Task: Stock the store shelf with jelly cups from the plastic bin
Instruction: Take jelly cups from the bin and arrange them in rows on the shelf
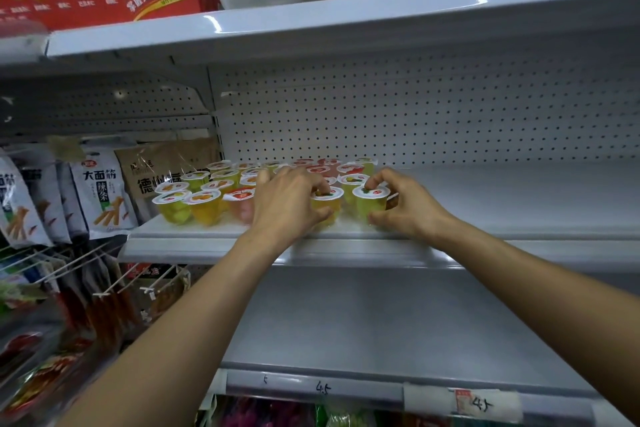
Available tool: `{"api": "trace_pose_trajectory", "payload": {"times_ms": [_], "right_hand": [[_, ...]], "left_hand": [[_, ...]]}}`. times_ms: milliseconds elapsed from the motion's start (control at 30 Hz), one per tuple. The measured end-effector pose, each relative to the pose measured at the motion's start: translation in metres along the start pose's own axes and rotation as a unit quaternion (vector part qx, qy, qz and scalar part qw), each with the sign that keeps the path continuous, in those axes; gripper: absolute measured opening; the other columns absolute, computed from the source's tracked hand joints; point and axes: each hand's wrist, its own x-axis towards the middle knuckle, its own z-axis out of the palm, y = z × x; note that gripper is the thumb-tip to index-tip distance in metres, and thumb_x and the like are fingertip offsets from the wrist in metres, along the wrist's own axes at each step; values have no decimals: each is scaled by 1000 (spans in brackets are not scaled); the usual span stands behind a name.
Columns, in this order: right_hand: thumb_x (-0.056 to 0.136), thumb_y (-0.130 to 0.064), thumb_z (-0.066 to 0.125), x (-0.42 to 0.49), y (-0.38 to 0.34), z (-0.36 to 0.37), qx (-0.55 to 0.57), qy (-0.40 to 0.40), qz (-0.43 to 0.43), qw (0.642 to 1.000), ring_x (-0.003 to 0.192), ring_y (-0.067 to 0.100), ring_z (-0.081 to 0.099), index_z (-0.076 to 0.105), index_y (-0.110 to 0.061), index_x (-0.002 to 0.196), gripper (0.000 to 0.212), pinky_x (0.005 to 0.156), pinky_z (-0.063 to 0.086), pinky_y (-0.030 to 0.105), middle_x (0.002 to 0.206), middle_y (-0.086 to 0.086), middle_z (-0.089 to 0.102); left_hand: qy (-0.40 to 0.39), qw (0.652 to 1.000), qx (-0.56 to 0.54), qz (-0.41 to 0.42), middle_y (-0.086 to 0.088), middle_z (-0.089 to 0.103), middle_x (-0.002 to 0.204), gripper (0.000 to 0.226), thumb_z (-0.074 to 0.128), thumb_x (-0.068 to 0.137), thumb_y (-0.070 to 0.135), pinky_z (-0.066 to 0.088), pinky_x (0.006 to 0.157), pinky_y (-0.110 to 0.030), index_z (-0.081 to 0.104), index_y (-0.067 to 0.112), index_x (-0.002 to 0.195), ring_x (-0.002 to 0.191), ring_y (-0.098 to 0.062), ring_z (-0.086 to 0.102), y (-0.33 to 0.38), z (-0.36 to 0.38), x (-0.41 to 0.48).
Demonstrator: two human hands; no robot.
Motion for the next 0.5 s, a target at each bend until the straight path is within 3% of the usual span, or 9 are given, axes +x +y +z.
{"api": "trace_pose_trajectory", "payload": {"times_ms": [167,300,500], "right_hand": [[77,-14,74,-4,-3,-1,-20,-10,-2,1000,73,18,59,54,-35,98,36,61,50,29,104,5,62],[84,-29,68,-23,-5,-8,-107,47,-41,992,113,17,50,54,-32,122,40,90,45,32,127,-1,49],[88,-27,61,-73,-6,-17,-218,85,-138,962,112,18,51,58,-26,121,33,88,39,32,123,-3,55]], "left_hand": [[-9,1000,-11,-6,10,63,115,34,68,81,49,27,91,-34,64,36,112,116,-15,51,0,1,-1],[4,1000,-27,-8,7,59,125,39,64,85,48,30,98,-36,60,31,121,123,-17,48,4,-3,-14],[51,994,-92,-19,8,59,101,27,66,86,41,44,73,-31,64,28,110,94,-15,58,22,-16,-74]]}}
